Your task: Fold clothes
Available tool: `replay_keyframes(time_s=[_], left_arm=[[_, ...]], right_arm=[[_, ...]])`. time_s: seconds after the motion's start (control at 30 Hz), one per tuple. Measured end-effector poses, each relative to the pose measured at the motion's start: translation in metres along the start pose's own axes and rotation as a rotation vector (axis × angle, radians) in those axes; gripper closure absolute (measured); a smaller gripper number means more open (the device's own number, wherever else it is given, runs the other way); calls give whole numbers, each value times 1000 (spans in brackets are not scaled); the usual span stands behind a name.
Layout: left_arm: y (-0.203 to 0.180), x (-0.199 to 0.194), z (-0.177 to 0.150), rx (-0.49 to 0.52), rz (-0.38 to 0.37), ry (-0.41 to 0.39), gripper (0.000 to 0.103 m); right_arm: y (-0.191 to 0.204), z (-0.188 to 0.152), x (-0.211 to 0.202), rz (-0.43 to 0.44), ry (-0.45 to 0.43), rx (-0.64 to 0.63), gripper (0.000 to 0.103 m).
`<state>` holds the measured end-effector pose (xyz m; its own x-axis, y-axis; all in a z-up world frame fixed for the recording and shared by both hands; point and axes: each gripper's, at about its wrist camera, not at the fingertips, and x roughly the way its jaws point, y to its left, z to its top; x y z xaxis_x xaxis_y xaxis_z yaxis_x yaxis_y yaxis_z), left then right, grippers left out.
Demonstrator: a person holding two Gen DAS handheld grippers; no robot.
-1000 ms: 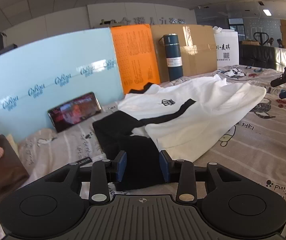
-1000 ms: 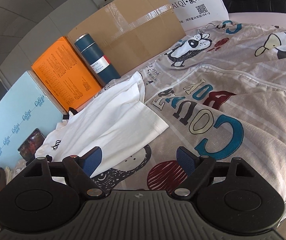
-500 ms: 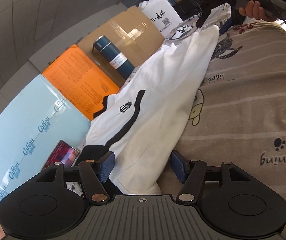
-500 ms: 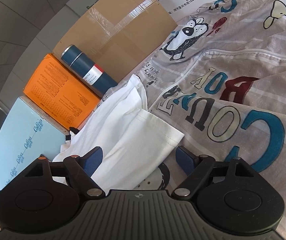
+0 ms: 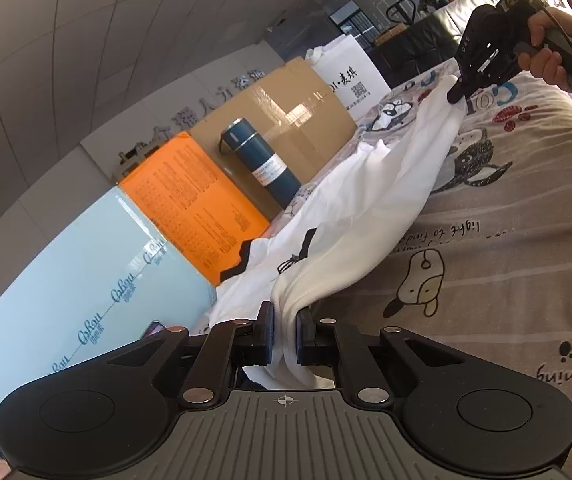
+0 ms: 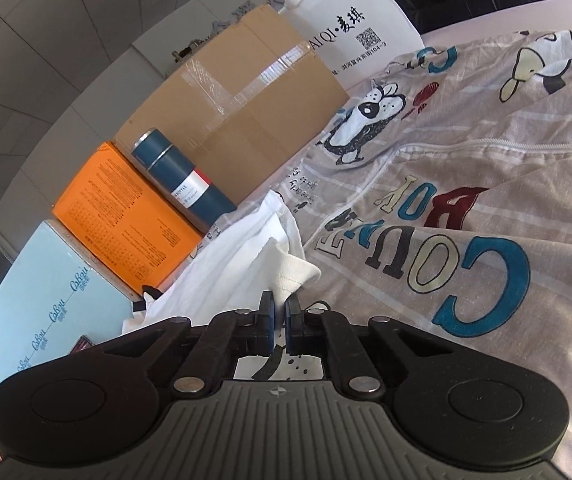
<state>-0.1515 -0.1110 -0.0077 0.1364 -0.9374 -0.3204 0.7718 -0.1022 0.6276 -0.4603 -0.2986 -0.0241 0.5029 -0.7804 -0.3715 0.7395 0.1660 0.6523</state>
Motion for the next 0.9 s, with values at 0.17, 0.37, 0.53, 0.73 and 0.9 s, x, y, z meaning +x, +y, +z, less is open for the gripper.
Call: replay_keyframes(time_s=[0.17,0.37,0.53,0.73,0.9], left_arm=[[-9,-18,-7,-61,-37,20,96],[-27,0,-28,-101,-147,111,93],[-4,-8,-32,-256,-200,93,72],[43,-22,-37,-551,-296,-22,26],[84,-1,-22,-615,-185,-38,26]], right_arm=[[-2,-16,-32,-18,-26,-8,98],[-13,-38,-31,-101,0,-73,98],[-15,-43,-29,-154,-4,-125,90],[-6,-30,-36,-211,-98,-264,51],[14,1,-18,-127,-121,-364,42]])
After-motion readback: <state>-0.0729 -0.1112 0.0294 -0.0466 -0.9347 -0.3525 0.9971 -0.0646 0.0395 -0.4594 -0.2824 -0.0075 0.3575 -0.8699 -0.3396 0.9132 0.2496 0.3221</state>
